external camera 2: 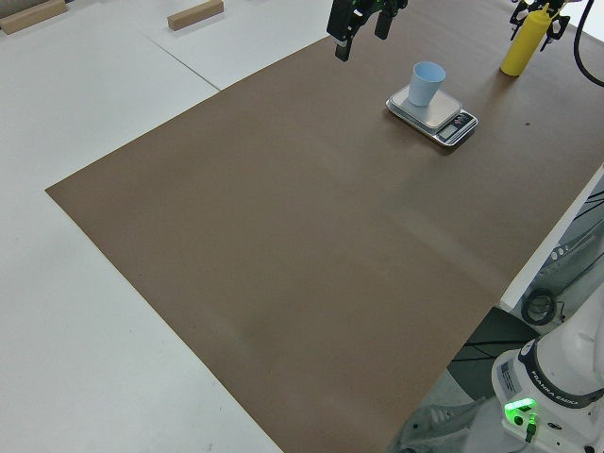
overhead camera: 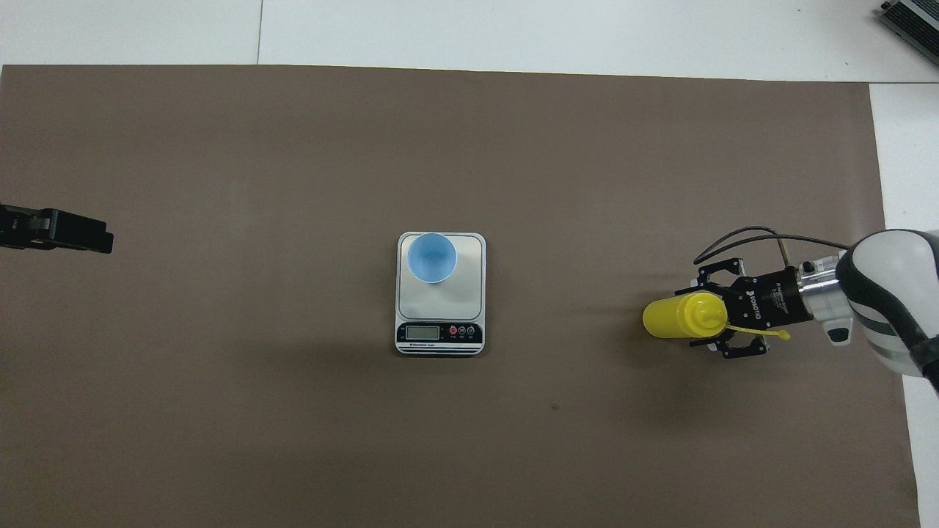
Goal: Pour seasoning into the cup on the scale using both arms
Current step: 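Reach the right gripper to the yellow bottle and grasp it, then lift the yellow bottle with the right gripper toward the cup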
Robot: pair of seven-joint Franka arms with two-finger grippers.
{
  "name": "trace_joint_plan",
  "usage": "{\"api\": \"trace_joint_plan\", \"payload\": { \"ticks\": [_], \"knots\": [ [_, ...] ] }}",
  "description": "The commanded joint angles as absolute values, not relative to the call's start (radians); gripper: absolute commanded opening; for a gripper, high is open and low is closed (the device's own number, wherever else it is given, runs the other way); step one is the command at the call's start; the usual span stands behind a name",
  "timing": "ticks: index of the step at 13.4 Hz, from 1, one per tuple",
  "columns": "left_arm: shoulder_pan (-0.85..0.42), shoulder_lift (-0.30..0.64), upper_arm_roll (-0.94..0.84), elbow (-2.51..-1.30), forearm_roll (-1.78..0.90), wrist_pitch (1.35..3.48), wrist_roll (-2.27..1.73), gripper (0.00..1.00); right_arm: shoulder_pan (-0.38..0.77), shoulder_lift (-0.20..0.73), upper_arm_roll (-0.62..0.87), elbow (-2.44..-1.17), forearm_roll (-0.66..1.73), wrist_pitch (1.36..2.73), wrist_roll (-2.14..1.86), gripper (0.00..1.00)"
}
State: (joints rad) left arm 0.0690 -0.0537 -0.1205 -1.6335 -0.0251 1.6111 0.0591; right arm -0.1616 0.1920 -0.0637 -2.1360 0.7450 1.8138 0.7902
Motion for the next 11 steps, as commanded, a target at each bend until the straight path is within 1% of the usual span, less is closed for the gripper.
{"api": "trace_joint_plan", "payload": {
  "ticks": [1,4,5,7,8,11],
  "knots": [
    [0.074,-0.055,-0.124,-1.626,-0.025,1.589,0.046,1.00,-0.126,0.178,-0.060,-2.145,0.767,1.870,0.952,0.00],
    [0.081,-0.055,-0.124,-1.626,-0.025,1.588,0.046,1.00,-0.111,0.172,-0.045,-2.103,0.752,1.884,0.968,0.00],
    [0.081,-0.055,-0.124,-1.628,-0.025,1.588,0.046,1.00,-0.057,0.172,-0.048,-2.080,0.720,1.902,0.968,0.00],
    [0.080,-0.055,-0.124,-1.628,-0.025,1.588,0.046,1.00,0.006,0.172,-0.045,-2.068,0.643,1.991,1.017,0.00],
    [0.080,-0.055,-0.124,-1.628,-0.025,1.588,0.046,1.00,0.044,0.172,-0.046,-2.056,0.631,2.023,1.058,0.00],
    [0.081,-0.055,-0.124,-1.628,-0.025,1.588,0.046,1.00,0.130,0.193,-0.044,-1.993,0.478,2.097,1.219,0.00]
  ]
}}
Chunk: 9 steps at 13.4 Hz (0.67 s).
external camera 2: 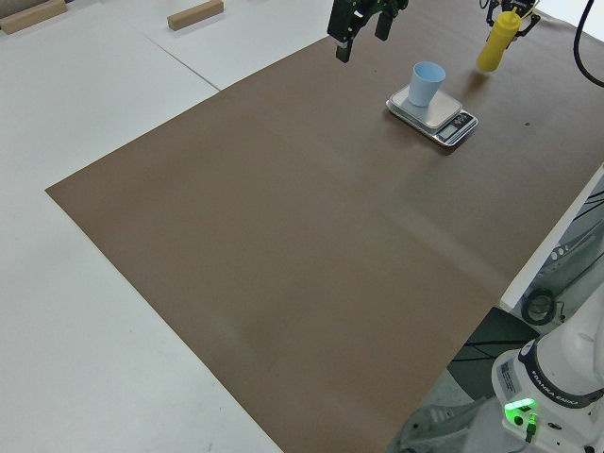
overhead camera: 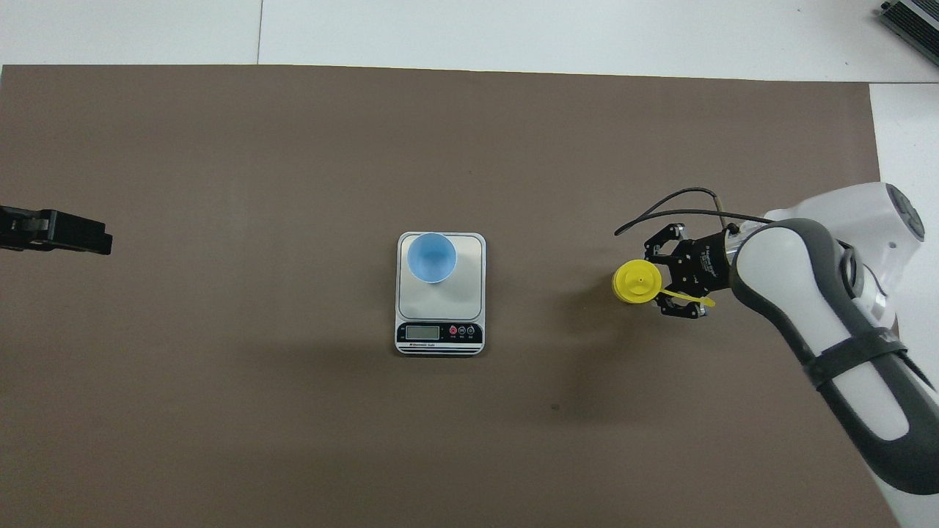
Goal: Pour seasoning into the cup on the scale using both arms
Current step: 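Lift the yellow bottle with the right gripper toward the cup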
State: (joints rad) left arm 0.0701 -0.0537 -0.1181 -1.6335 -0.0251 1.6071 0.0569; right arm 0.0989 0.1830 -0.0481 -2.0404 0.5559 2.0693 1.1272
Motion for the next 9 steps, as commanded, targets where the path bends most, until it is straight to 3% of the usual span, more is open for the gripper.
{"api": "trace_joint_plan", "payload": {
  "ticks": [1,9],
  "knots": [
    [0.081,-0.055,-0.124,-1.626,-0.025,1.588,0.046,1.00,0.164,0.210,-0.046,-1.959,0.433,2.100,1.279,0.00],
    [0.080,-0.055,-0.124,-1.628,-0.025,1.588,0.046,1.00,0.363,0.313,-0.045,-1.691,-0.008,2.102,1.660,0.00]
  ]
}}
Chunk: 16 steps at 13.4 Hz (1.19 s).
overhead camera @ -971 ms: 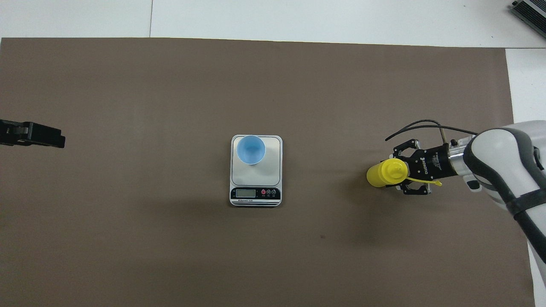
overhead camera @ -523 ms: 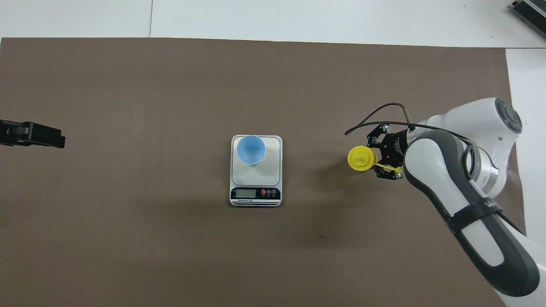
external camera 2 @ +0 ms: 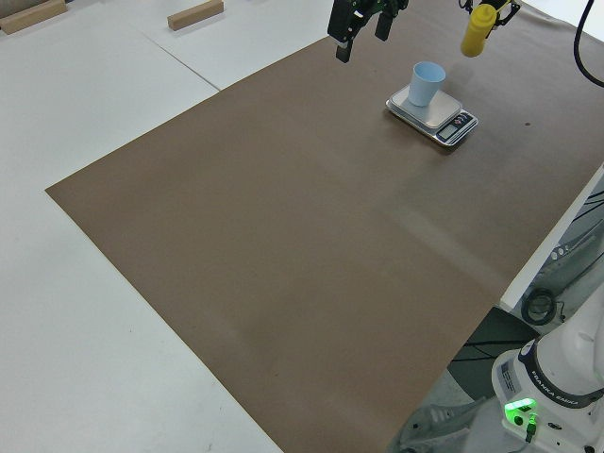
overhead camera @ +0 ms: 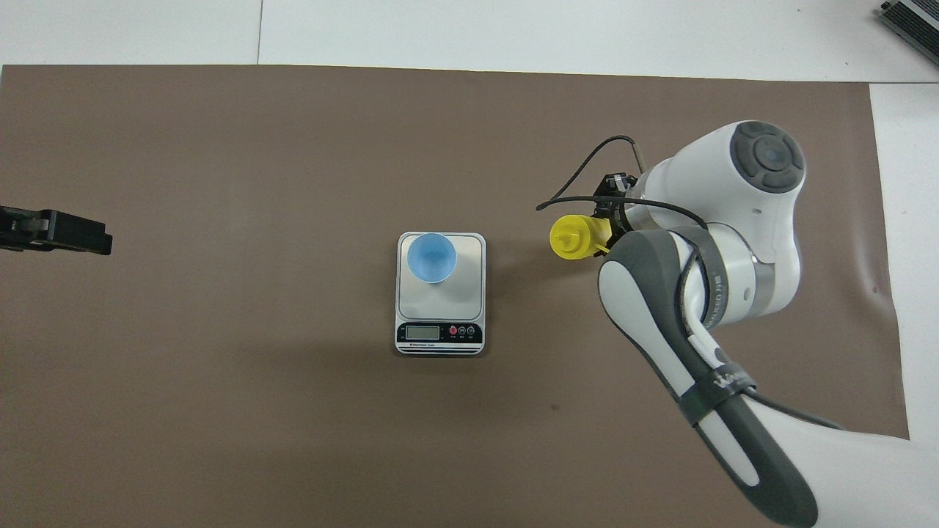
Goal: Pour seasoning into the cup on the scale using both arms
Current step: 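Lift the yellow bottle with the right gripper toward the cup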
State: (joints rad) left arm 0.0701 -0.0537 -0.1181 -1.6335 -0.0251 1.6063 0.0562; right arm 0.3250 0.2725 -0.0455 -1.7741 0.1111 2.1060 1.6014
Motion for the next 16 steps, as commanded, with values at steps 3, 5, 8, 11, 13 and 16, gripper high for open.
{"api": "trace_joint_plan", "payload": {
  "ticks": [3,5,8,11,13,16],
  "knots": [
    [0.081,-0.055,-0.124,-1.628,-0.025,1.588,0.046,1.00,0.414,0.379,-0.044,-1.565,-0.100,2.080,1.700,0.00],
    [0.081,-0.055,-0.124,-1.628,-0.025,1.588,0.046,1.00,0.500,0.423,-0.048,-1.525,-0.289,2.072,1.758,0.00],
    [0.081,-0.055,-0.124,-1.628,-0.025,1.588,0.046,1.00,0.537,0.478,-0.044,-1.462,-0.353,2.086,1.938,0.00],
    [0.081,-0.055,-0.124,-1.628,-0.025,1.588,0.046,1.00,0.586,0.502,-0.043,-1.440,-0.484,2.123,1.970,0.00],
    [0.081,-0.055,-0.124,-1.628,-0.025,1.588,0.046,1.00,0.598,0.500,-0.043,-1.446,-0.604,2.131,1.974,0.00],
    [0.081,-0.055,-0.124,-1.626,-0.025,1.588,0.046,1.00,0.632,0.492,-0.043,-1.501,-0.779,2.186,2.039,0.00]
  ]
}}
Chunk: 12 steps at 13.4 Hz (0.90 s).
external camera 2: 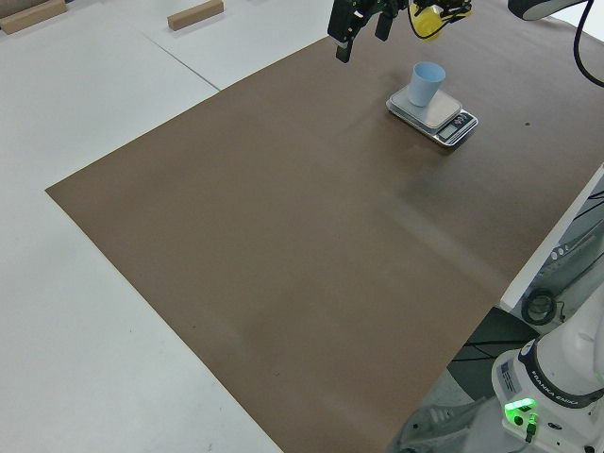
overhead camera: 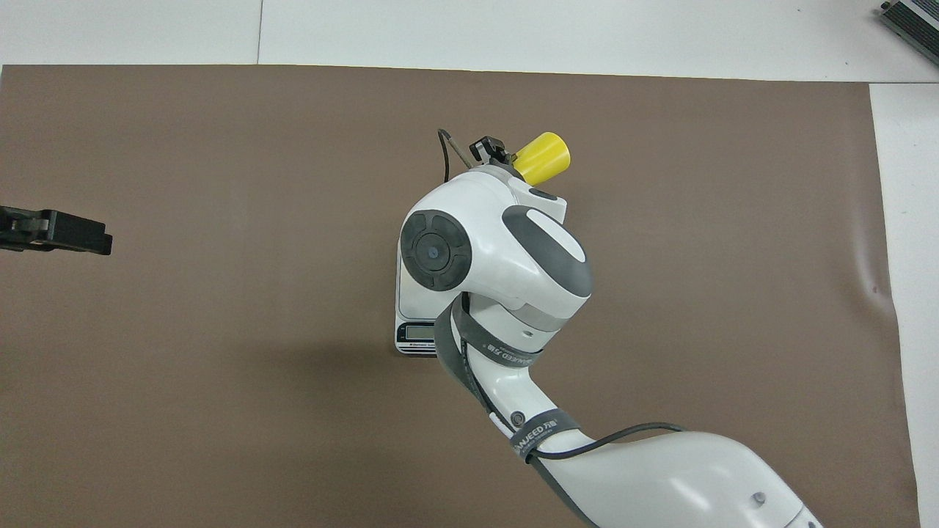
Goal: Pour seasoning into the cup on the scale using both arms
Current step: 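Raise the bottle upright with the right gripper above the scale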
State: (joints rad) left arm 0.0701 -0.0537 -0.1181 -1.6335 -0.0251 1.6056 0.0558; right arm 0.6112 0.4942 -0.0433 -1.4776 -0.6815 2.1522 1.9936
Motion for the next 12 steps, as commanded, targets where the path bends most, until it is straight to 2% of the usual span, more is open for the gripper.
{"api": "trace_joint_plan", "payload": {
  "ticks": [1,8,12],
  "knots": [
    [0.081,-0.055,-0.124,-1.628,-0.025,1.588,0.046,1.00,0.646,0.480,-0.043,-1.526,-0.823,2.189,2.048,0.00],
    [0.081,-0.055,-0.124,-1.628,-0.025,1.588,0.046,1.00,0.724,0.387,-0.043,-1.696,-1.190,2.181,2.065,0.00],
    [0.081,-0.055,-0.124,-1.628,-0.025,1.588,0.046,1.00,0.733,0.374,-0.043,-1.707,-1.331,2.178,2.080,0.00]
  ]
}}
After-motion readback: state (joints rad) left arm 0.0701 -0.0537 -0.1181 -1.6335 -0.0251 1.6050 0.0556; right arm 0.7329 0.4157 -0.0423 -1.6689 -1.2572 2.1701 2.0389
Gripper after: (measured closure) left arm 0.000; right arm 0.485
